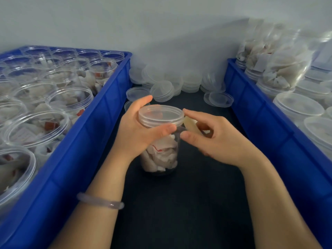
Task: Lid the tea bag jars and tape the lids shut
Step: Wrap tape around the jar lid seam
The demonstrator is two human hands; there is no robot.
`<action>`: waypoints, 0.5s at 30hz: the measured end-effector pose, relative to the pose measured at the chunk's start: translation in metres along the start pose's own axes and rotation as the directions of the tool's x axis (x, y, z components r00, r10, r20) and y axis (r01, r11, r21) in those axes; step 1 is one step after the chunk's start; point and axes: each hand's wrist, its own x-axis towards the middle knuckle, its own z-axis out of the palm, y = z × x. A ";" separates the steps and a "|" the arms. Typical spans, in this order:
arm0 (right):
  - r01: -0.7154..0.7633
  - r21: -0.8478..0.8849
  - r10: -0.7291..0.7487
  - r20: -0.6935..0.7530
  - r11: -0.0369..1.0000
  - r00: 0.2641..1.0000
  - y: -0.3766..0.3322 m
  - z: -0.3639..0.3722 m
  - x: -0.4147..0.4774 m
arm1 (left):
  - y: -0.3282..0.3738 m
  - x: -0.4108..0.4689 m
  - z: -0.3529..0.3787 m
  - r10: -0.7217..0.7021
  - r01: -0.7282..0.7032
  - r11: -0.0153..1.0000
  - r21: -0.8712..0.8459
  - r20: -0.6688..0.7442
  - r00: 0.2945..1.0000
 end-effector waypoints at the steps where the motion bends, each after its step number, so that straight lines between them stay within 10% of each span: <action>1: -0.013 0.011 0.013 0.003 1.000 1.000 0.000 -0.004 -0.002 | -0.001 0.001 -0.002 -0.006 0.006 0.999 -0.032 -0.001 1.000; 15: 0.097 0.057 -0.091 -0.091 0.994 0.992 0.012 0.007 0.007 | -0.002 0.003 -0.013 0.026 0.017 0.991 -0.131 0.317 0.948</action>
